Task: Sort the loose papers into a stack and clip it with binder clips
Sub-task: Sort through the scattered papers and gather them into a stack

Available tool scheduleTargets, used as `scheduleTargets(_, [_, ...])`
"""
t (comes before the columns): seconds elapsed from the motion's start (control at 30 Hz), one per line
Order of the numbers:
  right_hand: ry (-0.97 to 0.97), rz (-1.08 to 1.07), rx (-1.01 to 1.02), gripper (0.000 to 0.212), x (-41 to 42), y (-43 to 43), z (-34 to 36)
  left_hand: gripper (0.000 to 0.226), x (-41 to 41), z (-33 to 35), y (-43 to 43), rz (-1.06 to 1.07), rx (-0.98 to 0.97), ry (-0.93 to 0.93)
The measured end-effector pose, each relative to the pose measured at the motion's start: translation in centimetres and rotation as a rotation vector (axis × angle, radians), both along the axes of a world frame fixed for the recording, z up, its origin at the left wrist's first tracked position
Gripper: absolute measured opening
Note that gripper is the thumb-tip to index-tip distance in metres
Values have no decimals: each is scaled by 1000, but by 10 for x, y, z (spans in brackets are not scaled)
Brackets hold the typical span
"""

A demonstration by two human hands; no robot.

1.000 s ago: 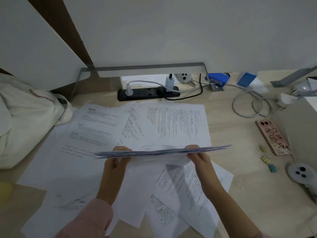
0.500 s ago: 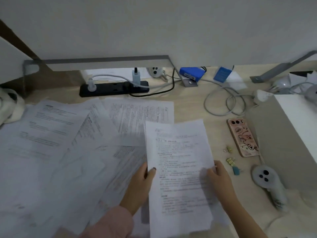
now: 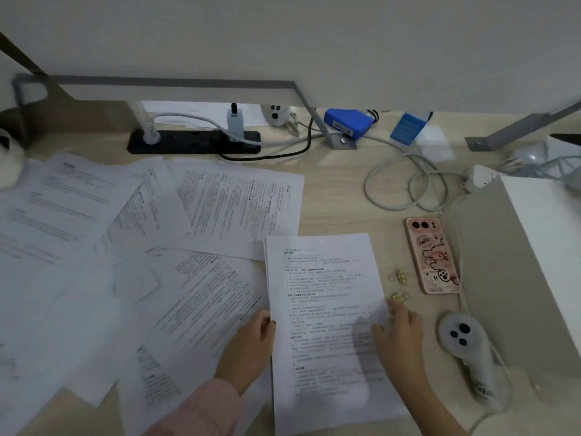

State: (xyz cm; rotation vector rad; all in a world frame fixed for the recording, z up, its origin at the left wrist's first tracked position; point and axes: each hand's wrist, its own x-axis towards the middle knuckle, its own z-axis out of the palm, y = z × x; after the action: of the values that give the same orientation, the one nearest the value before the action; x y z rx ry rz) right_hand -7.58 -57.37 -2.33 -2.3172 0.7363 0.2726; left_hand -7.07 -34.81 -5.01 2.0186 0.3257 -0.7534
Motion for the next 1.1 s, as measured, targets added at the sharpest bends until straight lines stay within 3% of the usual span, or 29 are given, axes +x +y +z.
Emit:
scheduleTargets(0.17, [-41,99,10,47,14,19,10,22,3,17,23,15,42,-76])
scheduleTargets(0.37, [-82,330,67,40,53,85,11,20,-4,35,86,223,29,-207])
scheduleTargets(0.57, [22,479,323,33,77,186,16,21,-16,32,182,366,177,-336])
scheduleTargets(0.77, [280,225,817,30,97,286,19,31,-10,20,282,298,361,-381])
scheduleTargets(0.9, [342,-87,1139,26,106,336,6,39,14,17,341,248,417,-383])
scheduleTargets(1.0, [303,-297,1235,13,110,357,2,43,48,18,382,167,471,-383])
scheduleTargets(1.1, [268,-452,1246,18,115,369,-2,48,86,17,415,139,511,-331])
